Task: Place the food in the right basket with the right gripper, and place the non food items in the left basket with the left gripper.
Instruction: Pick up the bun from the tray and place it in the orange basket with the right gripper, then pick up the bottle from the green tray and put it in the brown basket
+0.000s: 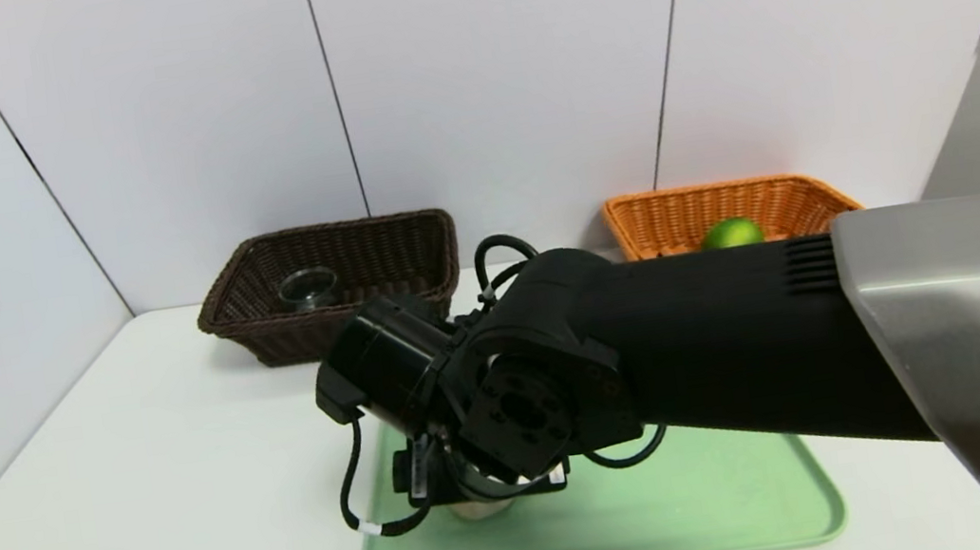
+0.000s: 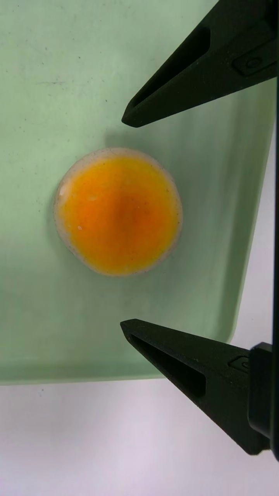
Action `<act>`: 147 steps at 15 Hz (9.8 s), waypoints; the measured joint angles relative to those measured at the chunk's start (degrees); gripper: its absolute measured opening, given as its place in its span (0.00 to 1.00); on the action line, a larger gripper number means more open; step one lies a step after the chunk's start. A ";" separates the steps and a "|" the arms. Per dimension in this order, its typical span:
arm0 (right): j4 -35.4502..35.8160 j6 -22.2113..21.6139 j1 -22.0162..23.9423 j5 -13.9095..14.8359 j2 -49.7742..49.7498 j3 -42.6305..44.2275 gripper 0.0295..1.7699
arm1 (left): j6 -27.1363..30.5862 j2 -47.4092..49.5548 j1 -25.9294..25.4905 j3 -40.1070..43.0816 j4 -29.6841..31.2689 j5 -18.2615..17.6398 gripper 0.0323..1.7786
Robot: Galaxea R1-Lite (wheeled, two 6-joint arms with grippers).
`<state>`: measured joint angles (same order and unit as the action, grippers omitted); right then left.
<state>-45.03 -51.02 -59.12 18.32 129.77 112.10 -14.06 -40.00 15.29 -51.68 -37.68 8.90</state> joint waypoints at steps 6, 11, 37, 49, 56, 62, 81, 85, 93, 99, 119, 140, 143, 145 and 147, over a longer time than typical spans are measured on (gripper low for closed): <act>0.17 2.84 0.06 1.63 0.88 -0.04 0.61 | 0.00 -0.07 0.01 -0.37 0.20 -0.02 0.95; -0.04 2.84 0.11 1.73 0.55 -0.04 0.02 | 0.02 -0.07 0.00 -0.48 0.22 0.00 0.95; 9.92 24.10 31.59 -7.96 -29.53 -0.17 0.02 | 1.49 0.63 0.00 0.20 -0.33 -0.44 0.95; 16.07 26.10 57.11 -7.94 -11.19 -0.59 0.02 | 1.49 0.63 -0.07 0.17 -0.33 -0.44 0.95; 17.27 26.11 59.26 -7.98 -6.07 -0.65 0.02 | 1.49 0.63 -0.07 0.28 -0.40 -0.41 0.95; 17.03 26.27 59.31 -7.96 -4.57 -0.67 0.02 | 1.49 0.63 -0.07 0.24 -0.40 -0.39 0.95; 16.32 27.10 58.69 -7.98 -7.72 -0.48 0.84 | 1.46 0.39 -0.10 -0.04 0.09 -0.35 0.95; 9.23 27.82 56.06 -8.87 -16.87 -0.61 0.89 | 1.05 -2.85 0.00 -2.49 1.49 -2.05 0.95; 3.56 27.87 46.78 -18.37 -40.06 -12.58 0.94 | 0.15 -13.47 7.25 -1.73 17.26 -16.36 0.95; 5.27 37.30 45.11 -16.85 -64.76 -43.14 0.95 | -3.61 -32.24 28.43 1.21 34.27 -1.33 0.95; 54.37 45.96 48.87 -14.41 -67.80 -68.23 0.96 | 4.47 -77.03 36.22 -6.79 78.93 16.29 0.95; 54.37 46.03 49.09 -15.52 -67.50 -68.89 0.96 | 4.36 -83.08 32.72 -14.60 81.70 15.30 0.95; 54.35 46.01 49.09 -15.57 -67.62 -68.97 0.96 | 4.39 -83.43 32.61 -14.62 81.73 14.34 0.95; 54.35 46.06 49.09 -15.52 -67.76 -69.08 0.96 | 4.44 -83.60 32.41 -14.67 81.77 13.95 0.95; 54.28 46.09 49.07 -15.57 -67.91 -69.13 0.96 | 4.46 -83.79 32.01 -14.71 81.77 13.78 0.95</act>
<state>9.25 -4.92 -10.06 2.76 61.86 42.97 -9.59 -123.78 47.30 -66.39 44.09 22.67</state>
